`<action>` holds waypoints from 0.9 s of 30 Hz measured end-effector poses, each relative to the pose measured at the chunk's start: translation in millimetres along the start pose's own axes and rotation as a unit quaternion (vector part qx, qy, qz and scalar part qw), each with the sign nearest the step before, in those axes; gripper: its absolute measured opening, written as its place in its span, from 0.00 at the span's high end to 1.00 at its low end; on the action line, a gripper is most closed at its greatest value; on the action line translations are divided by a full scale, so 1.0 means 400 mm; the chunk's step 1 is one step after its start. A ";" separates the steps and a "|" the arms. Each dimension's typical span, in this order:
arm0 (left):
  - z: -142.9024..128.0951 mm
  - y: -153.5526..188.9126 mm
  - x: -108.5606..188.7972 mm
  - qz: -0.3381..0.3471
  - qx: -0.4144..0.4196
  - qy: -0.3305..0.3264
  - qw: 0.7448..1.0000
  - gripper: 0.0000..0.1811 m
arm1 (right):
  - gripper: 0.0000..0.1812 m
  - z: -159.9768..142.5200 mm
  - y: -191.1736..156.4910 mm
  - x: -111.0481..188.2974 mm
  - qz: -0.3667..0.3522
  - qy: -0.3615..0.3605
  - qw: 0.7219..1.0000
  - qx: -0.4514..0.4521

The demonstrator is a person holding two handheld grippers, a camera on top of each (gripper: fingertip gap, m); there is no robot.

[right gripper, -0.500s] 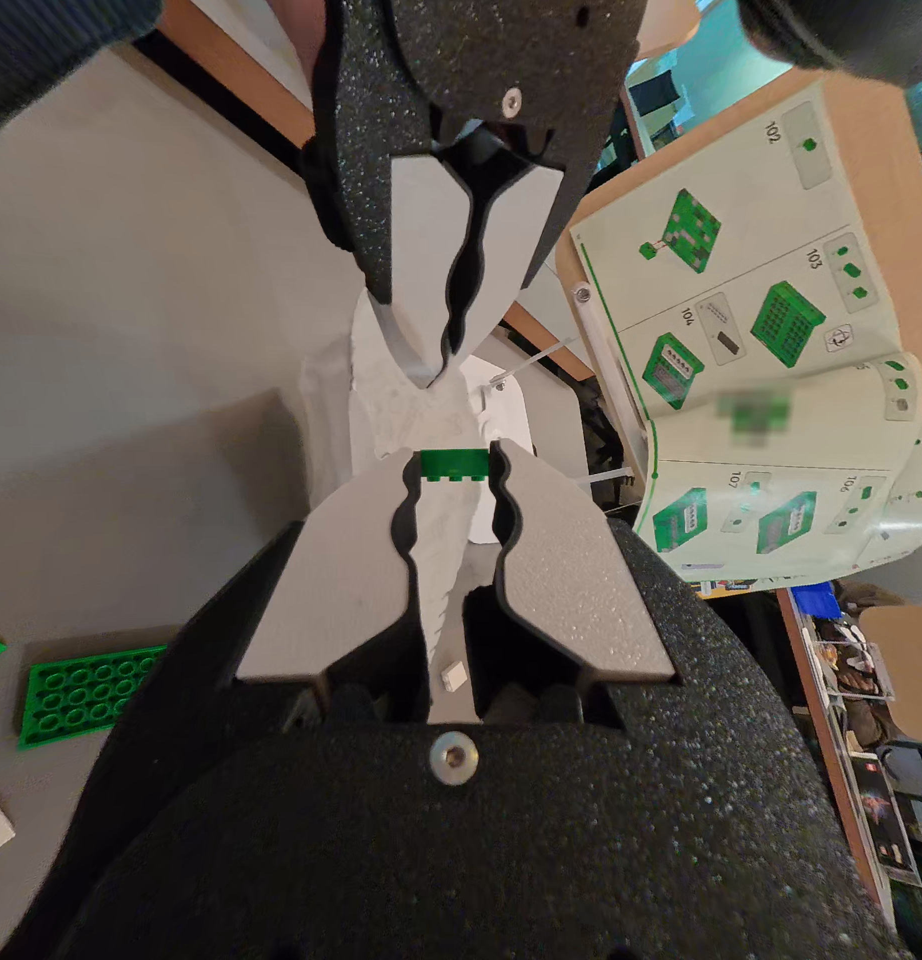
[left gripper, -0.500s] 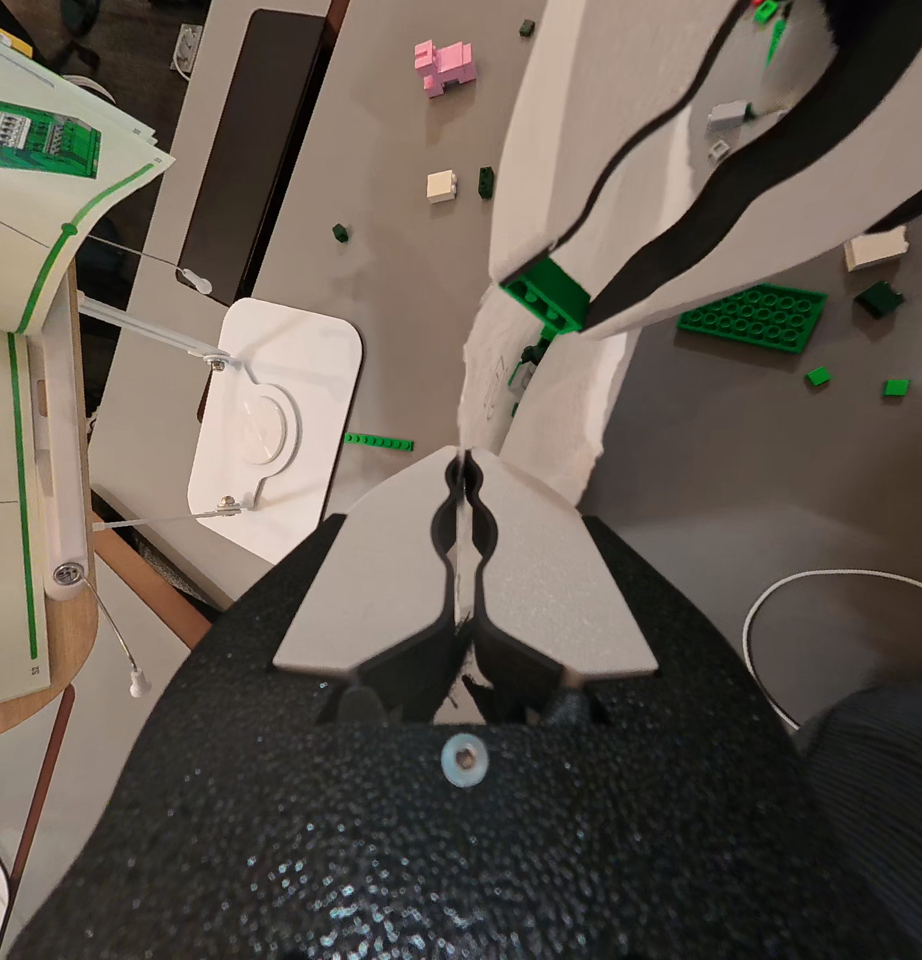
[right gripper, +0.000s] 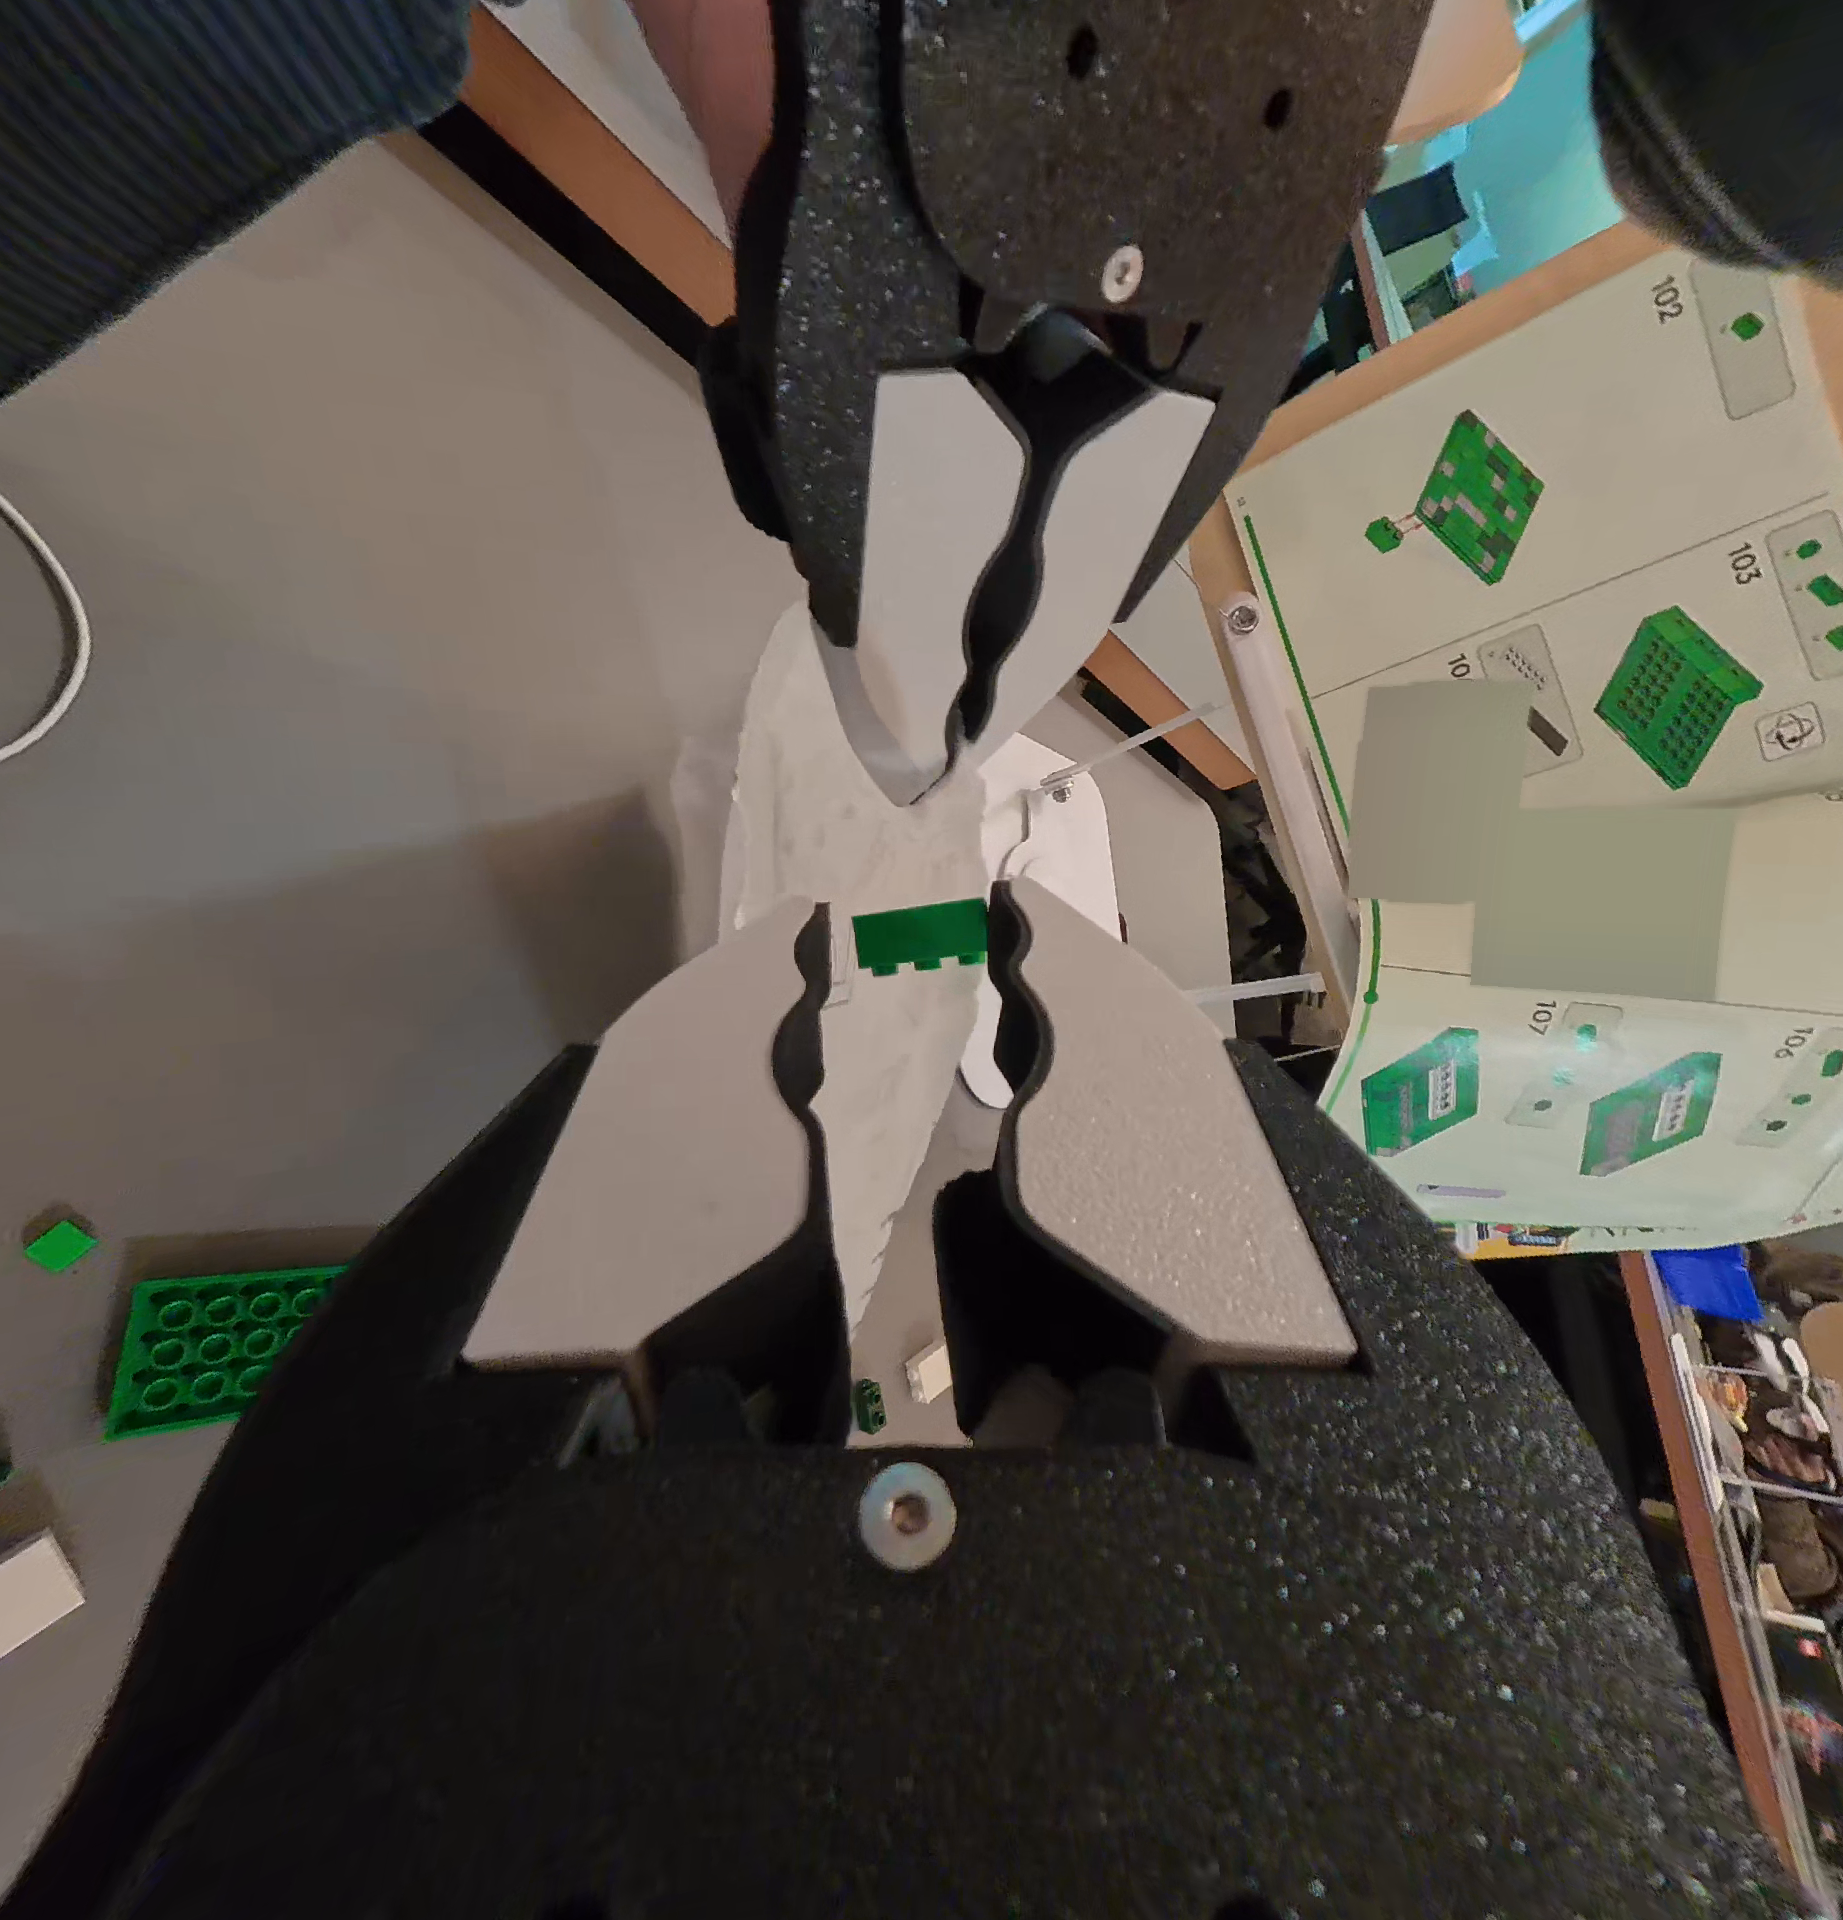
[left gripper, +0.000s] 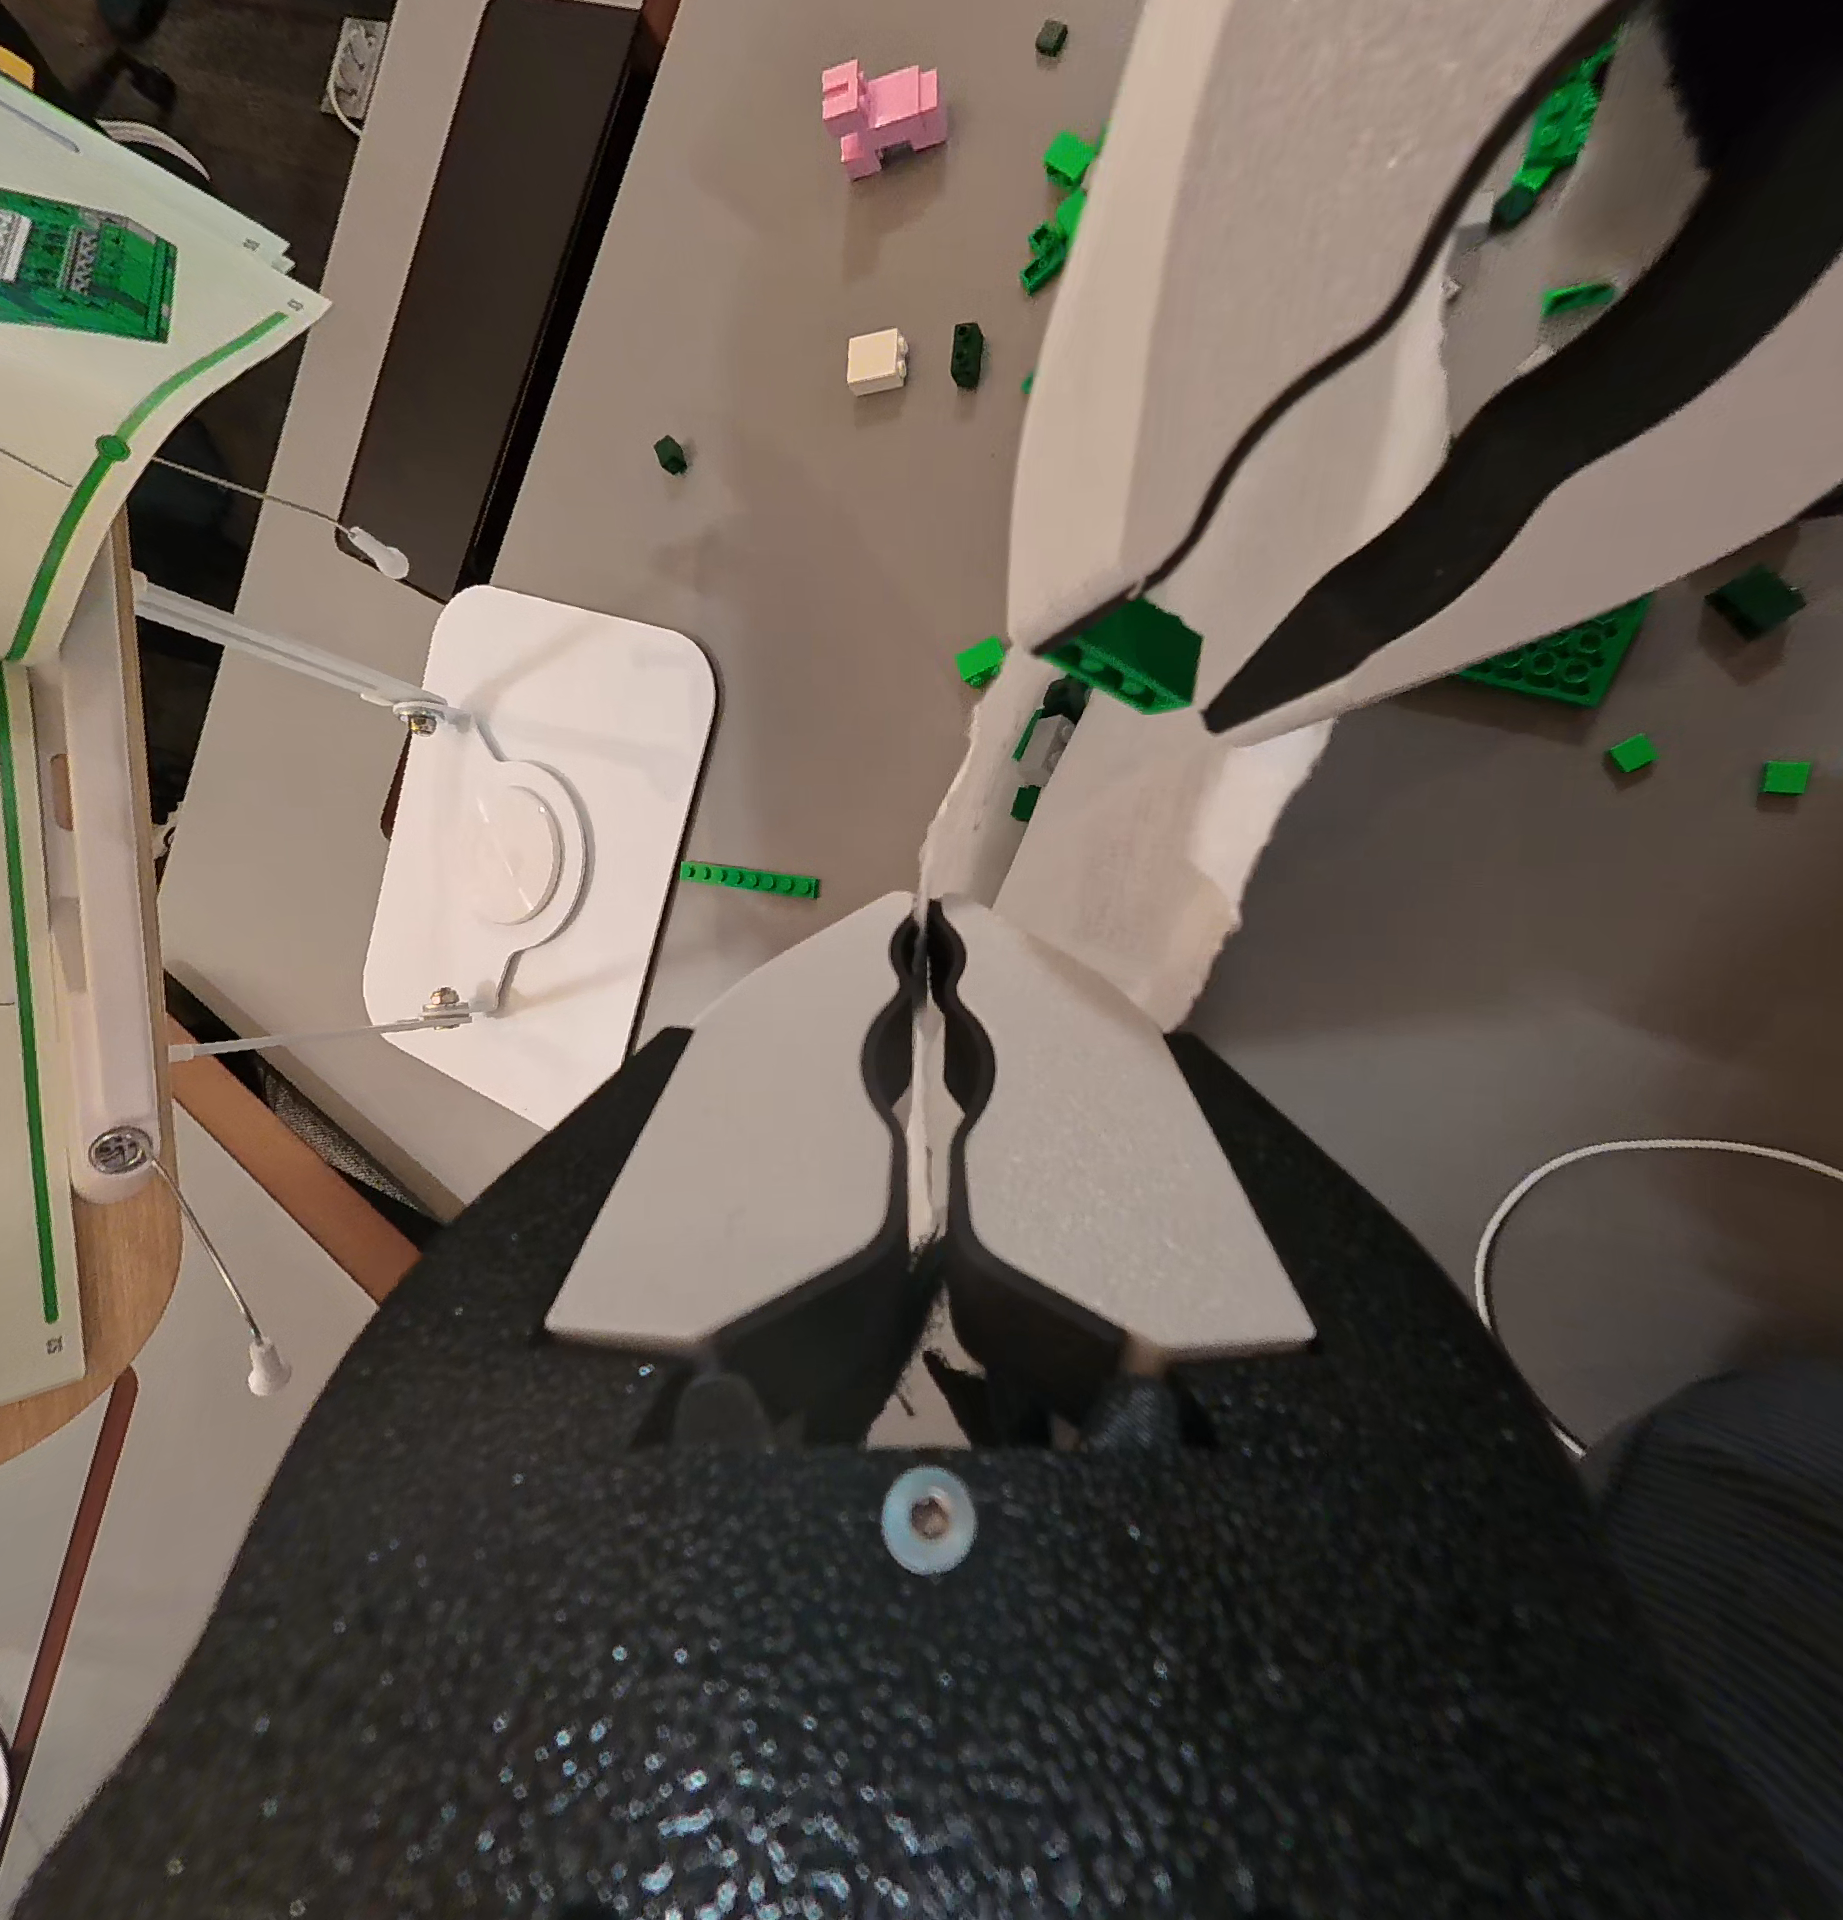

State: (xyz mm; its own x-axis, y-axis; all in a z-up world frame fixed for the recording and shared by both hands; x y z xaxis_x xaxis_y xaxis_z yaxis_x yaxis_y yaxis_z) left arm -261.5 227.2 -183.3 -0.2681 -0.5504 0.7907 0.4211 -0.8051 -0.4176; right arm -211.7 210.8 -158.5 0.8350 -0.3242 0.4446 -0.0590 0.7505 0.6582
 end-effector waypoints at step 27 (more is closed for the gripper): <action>-0.028 -0.007 -0.006 -0.008 0.022 -0.009 1.000 1.00 | 0.86 -0.618 0.038 0.583 -0.351 -0.118 0.817 -0.442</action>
State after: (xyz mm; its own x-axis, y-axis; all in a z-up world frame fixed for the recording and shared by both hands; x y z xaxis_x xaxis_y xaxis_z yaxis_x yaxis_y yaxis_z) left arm -271.6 228.5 -189.1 -0.2590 -0.5336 0.8051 0.4553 -0.8025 -0.3855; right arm 117.3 288.8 -195.1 0.3580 -0.8770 0.3205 0.8945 0.4206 0.1517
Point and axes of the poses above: each gripper's, where its closed fingertips meet, x back along the fingers, z out of its top, y = z × x across the jaws, the point moved 1 cm from there along x, back along the fingers, and after that the axes turned 5 degrees about -x, right-handed, at the moved point
